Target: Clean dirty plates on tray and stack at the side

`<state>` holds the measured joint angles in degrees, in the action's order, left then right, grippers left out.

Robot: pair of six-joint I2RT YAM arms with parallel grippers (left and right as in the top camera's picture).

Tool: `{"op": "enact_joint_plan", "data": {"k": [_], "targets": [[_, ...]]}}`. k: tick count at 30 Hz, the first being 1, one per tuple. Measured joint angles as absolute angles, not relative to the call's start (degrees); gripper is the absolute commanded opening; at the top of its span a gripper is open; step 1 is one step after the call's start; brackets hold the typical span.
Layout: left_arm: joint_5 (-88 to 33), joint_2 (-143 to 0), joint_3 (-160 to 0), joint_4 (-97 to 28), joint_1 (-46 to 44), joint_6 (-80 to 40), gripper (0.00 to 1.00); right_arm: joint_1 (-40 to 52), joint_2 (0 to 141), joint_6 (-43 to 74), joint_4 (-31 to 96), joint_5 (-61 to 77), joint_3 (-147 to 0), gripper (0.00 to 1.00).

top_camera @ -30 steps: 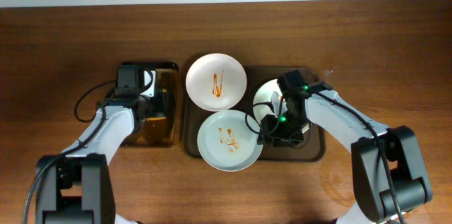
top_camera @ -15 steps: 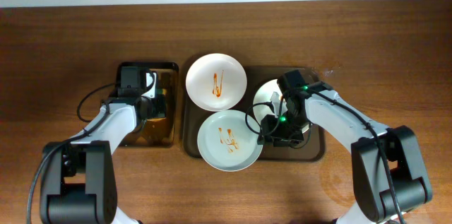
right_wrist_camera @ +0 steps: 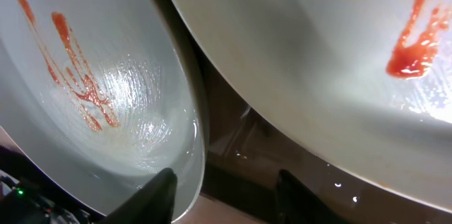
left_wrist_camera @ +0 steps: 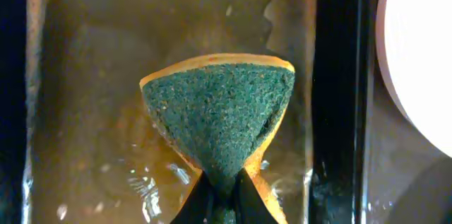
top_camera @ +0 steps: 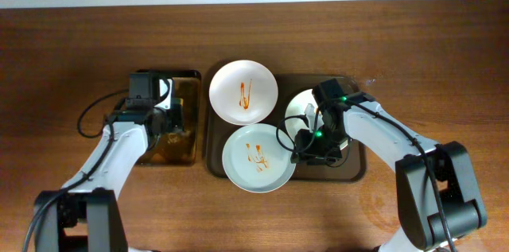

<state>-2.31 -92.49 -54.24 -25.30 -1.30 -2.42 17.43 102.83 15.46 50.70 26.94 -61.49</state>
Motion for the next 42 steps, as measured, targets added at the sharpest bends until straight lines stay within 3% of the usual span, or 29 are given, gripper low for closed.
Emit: {"op": "enact_joint_plan", "data": {"k": [2,8,16,22,42], "targets": [[-2.33,-92.44,-54.33,-27.86,-1.3,-2.44,0.0,17.43,102.83,15.55,50.72,26.98,-61.49,0.28],[-2.33,-92.44,-54.33,-30.79,-1.3,-2.42,0.0,20.27,102.83,16.53,49.36,26.89,-61.52,0.28],[-3.18,-92.44,-54.33,-30.17,-1.3,-2.42,0.0,23.83,102.83,23.18,49.17,21.15,-61.52,0.19],[-3.9,-92.44,-54.33,-28.71,-1.3,-2.42,0.0,23.83,102.83,25.56,48.58,17.37,-61.52,0.04],[-1.06,-83.07,-54.33,-13.82,-1.3,-2.44,0.0,23.83,102.83,25.71,47.37,17.12,-61.52,0.04]]}}
